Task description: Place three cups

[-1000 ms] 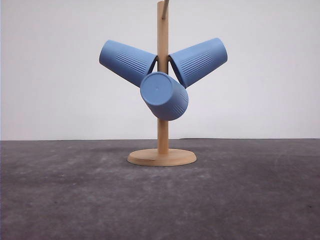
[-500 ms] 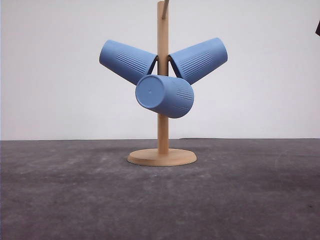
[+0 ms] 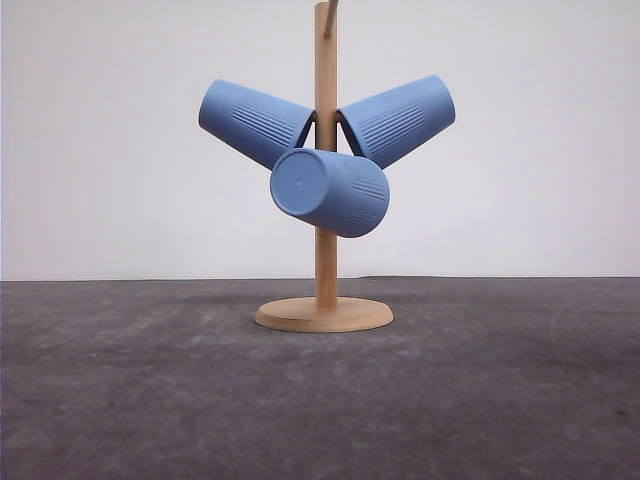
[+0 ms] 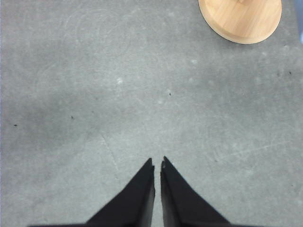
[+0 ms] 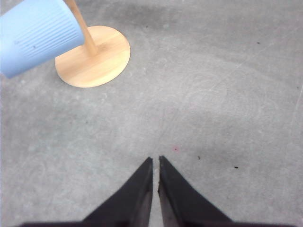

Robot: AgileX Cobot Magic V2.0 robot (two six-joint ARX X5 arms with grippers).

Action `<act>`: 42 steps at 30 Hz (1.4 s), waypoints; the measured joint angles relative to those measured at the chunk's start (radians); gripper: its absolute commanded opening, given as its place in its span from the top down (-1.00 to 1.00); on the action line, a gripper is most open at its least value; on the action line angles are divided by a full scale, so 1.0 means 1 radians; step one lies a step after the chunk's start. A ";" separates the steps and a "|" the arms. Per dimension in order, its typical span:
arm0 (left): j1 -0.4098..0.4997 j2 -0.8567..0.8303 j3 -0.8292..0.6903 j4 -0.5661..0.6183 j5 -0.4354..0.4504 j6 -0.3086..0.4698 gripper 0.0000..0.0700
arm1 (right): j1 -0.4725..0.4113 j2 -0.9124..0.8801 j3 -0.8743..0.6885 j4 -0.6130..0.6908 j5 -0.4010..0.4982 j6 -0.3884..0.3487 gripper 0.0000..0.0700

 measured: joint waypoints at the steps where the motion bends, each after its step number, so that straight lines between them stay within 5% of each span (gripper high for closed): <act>1: 0.000 0.000 0.000 0.000 0.000 0.000 1.00 | 0.000 0.000 0.000 0.003 0.000 0.002 0.95; 11: 0.000 -0.012 -0.001 0.004 -0.003 0.002 1.00 | 0.000 -0.001 0.000 0.016 0.000 0.006 0.95; 16: 0.014 -0.096 -0.050 0.100 -0.024 0.043 1.00 | 0.000 -0.001 0.000 0.016 0.000 0.006 0.95; 27: 0.102 -0.496 -0.669 0.707 -0.028 0.074 1.00 | 0.000 -0.001 0.000 0.017 0.000 0.006 0.95; 36: 0.135 -0.852 -1.027 0.802 -0.028 0.054 1.00 | 0.000 -0.001 0.000 0.016 0.000 0.006 0.95; 42: 0.148 -1.002 -1.078 0.849 -0.031 0.048 1.00 | 0.000 0.000 0.000 0.018 0.000 0.007 0.95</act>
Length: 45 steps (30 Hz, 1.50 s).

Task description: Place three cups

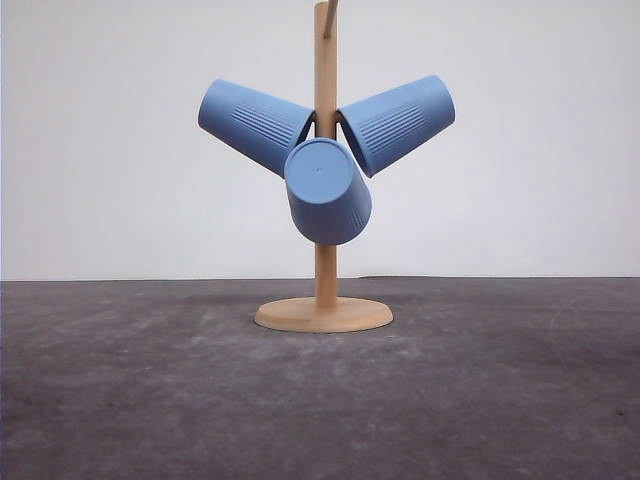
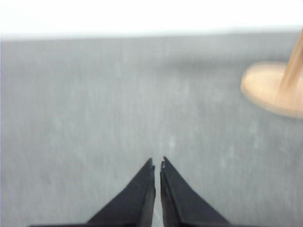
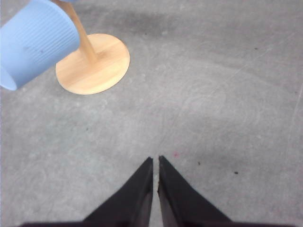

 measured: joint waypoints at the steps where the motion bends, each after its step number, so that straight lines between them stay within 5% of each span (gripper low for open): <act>1: 0.003 -0.003 -0.001 0.005 0.000 0.000 1.00 | 0.000 0.000 0.000 0.000 0.000 0.000 0.95; 30: 0.004 -0.001 -0.006 0.019 -0.001 -0.021 1.00 | -0.001 -0.003 0.000 0.002 0.045 -0.040 0.95; 34: 0.004 -0.001 -0.006 0.019 -0.001 -0.021 1.00 | -0.017 -0.074 -0.083 0.073 0.131 -0.061 0.95; 45: 0.004 -0.001 -0.006 0.019 -0.001 -0.021 1.00 | -0.072 -0.440 -0.552 0.488 0.135 -0.084 0.95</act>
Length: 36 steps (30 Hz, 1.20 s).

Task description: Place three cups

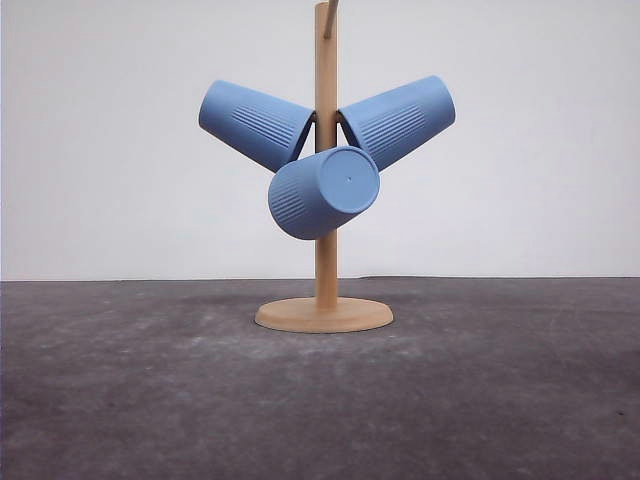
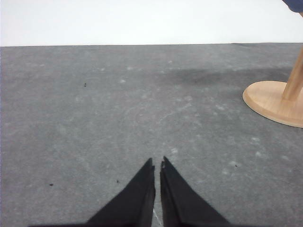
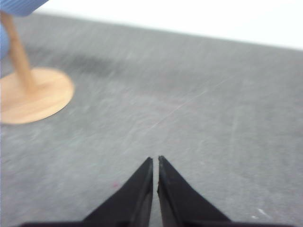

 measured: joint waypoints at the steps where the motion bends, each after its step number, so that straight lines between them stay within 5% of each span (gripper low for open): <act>1: 0.000 0.000 0.000 0.000 0.000 0.000 1.00 | -0.005 -0.037 -0.031 0.019 0.000 0.000 0.95; 11: 0.000 0.000 0.000 0.001 0.000 0.000 1.00 | -0.092 -0.332 -0.239 0.045 -0.001 -0.003 0.95; 36: 0.000 0.000 -0.001 0.002 0.000 0.000 1.00 | -0.113 -0.326 -0.305 0.090 0.043 0.013 0.95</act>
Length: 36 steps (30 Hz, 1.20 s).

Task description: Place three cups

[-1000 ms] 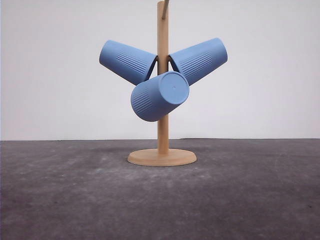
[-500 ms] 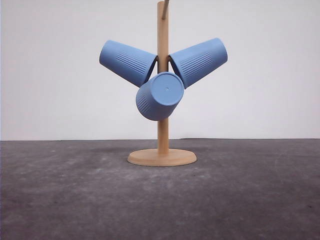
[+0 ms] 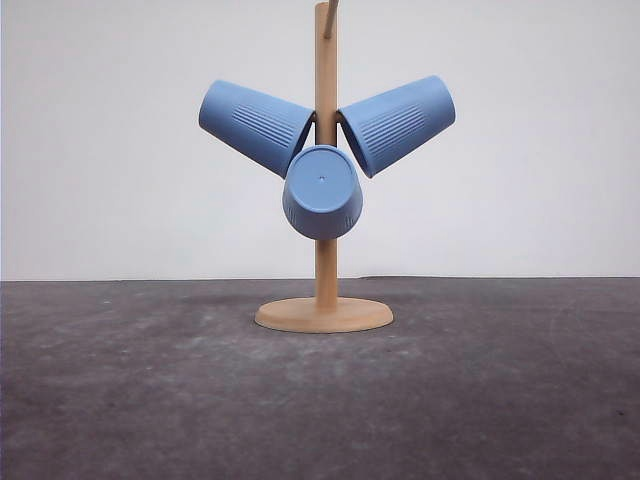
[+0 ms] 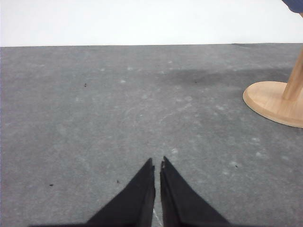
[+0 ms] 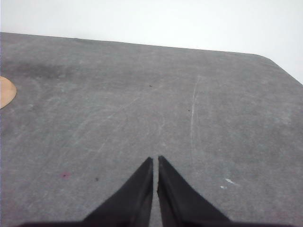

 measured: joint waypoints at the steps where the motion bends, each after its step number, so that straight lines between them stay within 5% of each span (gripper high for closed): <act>1: 0.000 0.000 0.000 0.000 0.000 0.000 1.00 | 0.000 0.000 0.000 0.000 0.000 0.000 0.95; 36: 0.000 0.000 0.000 0.000 0.000 0.000 1.00 | 0.000 0.000 0.000 0.000 0.000 0.000 0.95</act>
